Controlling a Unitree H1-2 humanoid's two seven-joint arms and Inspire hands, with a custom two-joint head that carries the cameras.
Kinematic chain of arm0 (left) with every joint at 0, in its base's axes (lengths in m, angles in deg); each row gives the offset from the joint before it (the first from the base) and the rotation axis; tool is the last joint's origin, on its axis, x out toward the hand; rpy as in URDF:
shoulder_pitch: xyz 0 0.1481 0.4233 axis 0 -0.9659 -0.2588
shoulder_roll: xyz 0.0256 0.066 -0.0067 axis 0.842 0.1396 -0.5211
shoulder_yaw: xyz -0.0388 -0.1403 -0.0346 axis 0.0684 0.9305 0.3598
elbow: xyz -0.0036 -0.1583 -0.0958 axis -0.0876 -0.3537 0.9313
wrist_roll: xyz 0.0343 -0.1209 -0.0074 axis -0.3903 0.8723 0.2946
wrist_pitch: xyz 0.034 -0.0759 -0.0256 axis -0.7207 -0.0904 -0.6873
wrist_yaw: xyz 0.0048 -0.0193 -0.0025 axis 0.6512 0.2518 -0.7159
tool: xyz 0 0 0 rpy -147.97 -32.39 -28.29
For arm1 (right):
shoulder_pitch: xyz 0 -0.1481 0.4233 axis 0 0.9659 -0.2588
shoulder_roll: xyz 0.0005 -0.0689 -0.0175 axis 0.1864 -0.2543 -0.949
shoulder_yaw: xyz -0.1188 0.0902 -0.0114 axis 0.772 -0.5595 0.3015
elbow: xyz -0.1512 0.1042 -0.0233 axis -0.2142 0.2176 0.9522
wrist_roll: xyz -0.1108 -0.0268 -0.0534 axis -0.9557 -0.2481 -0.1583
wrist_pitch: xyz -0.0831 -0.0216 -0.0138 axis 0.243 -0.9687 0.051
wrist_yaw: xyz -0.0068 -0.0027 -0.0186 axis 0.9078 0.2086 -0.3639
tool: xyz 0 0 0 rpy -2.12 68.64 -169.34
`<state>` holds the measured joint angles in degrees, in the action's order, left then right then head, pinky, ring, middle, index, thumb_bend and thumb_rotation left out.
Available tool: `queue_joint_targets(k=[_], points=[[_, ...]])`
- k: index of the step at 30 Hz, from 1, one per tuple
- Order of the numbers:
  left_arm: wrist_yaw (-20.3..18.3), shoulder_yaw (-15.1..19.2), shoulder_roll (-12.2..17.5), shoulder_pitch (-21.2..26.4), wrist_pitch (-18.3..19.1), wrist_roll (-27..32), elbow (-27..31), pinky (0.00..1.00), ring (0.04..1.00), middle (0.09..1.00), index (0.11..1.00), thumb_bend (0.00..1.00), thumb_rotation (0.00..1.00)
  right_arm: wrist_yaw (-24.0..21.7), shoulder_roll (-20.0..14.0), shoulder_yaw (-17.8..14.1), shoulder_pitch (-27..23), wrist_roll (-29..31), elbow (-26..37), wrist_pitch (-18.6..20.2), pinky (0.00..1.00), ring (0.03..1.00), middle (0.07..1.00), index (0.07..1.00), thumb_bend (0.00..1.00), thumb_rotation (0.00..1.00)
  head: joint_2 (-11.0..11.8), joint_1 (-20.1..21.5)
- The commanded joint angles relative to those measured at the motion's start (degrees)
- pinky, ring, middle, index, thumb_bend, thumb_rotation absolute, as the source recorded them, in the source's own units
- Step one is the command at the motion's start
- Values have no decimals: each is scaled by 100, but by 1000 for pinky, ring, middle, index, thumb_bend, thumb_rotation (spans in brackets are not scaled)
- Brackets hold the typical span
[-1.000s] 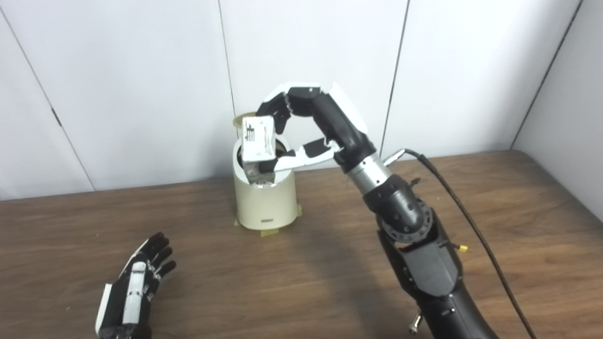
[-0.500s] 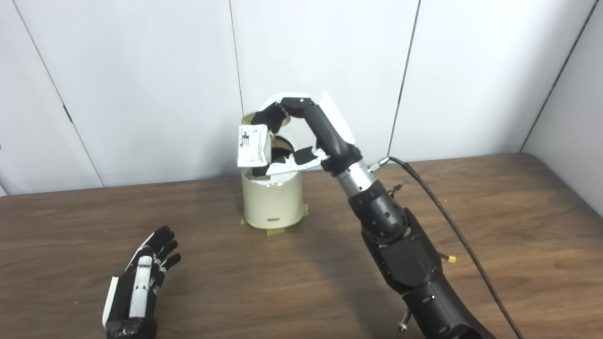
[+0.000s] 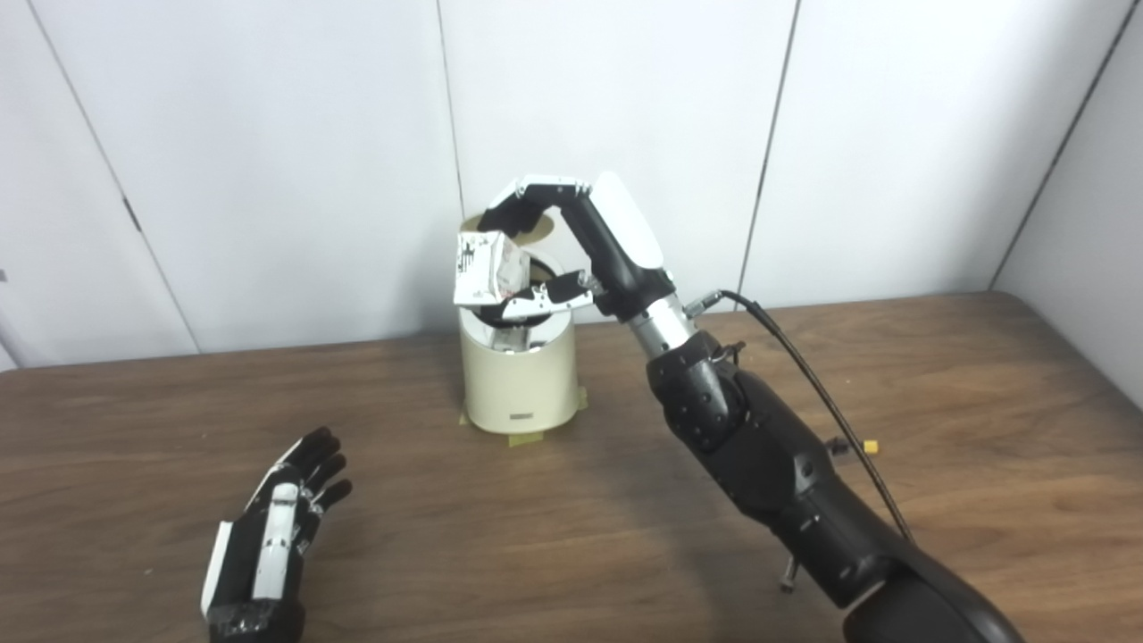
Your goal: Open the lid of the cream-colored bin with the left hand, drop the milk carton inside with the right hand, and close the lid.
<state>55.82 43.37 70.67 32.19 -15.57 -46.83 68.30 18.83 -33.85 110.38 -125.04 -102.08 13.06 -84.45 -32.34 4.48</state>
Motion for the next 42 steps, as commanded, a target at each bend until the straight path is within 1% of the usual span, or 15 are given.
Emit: queue_joint_targets(k=[1, 5, 9, 16, 19, 26, 30, 36, 38, 39, 40, 41, 42], points=[[3, -56, -72, 41, -277, -33, -21, 826, 871, 865, 837, 224, 780, 330, -128, 80, -498, 177, 48, -198, 446, 475, 492, 456, 518, 0, -4, -10], [-5, -68, -77, 14, -297, -72, 3, 830, 875, 868, 841, 220, 784, 688, -270, 424, -631, 142, -200, -198, 453, 478, 494, 454, 518, 0, -13, -42], [3, -78, -89, -3, -306, -130, 30, 823, 872, 864, 840, 209, 793, 1037, -332, 641, -728, 86, -386, -198, 455, 485, 491, 456, 517, 0, -22, -60], [9, -83, -113, -24, -282, -125, 69, 827, 872, 863, 839, 192, 799, 1341, -398, 952, -811, 207, -708, -198, 452, 478, 496, 454, 517, 0, -30, -110], [14, -85, -121, -30, -286, -136, 86, 817, 869, 862, 838, 188, 789, 1402, -415, 1065, -799, 245, -818, -198, 451, 478, 497, 453, 517, 0, -34, -114], [8, -63, -171, -46, -173, -19, 154, 813, 864, 858, 833, 183, 765, 1384, -439, 1094, -684, 290, -825, -198, 456, 484, 496, 452, 517, 0, -37, -120], [6, -64, -163, -40, -197, -43, 133, 811, 863, 859, 835, 182, 761, 1289, -452, 1038, -600, 363, -807, -198, 460, 485, 496, 451, 517, 0, -27, -118], [5, -56, -151, -45, -184, -41, 136, 811, 860, 857, 833, 180, 762, 1326, -430, 894, -567, 172, -859, -198, 463, 490, 498, 450, 518, 0, -24, -83], [3, -49, -154, -42, -175, -19, 131, 808, 859, 856, 831, 181, 758, 1344, -442, 870, -576, 16, -886, -197, 486, 488, 501, 459, 519, 0, -30, -85], [2, -45, -155, -41, -167, -8, 129, 806, 858, 855, 829, 182, 755, 1332, -446, 842, -574, -60, -891, -197, 505, 534, 505, 466, 524, 0, -28, -85], [-1, -42, -154, -39, -165, 0, 124, 806, 859, 854, 827, 184, 752, 1289, -442, 795, -567, -112, -891, -196, 543, 590, 584, 483, 523, 79, -23, -85], [-3, -41, -152, -39, -163, 4, 118, 807, 861, 855, 827, 186, 750, 1220, -432, 728, -553, -159, -884, -196, 570, 624, 633, 579, 709, 82, -23, -85], [-4, -42, -149, -37, -158, 4, 114, 809, 862, 856, 828, 187, 749, 1129, -411, 639, -532, -194, -873, -195, 601, 664, 687, 659, 815, 95, -24, -80]])
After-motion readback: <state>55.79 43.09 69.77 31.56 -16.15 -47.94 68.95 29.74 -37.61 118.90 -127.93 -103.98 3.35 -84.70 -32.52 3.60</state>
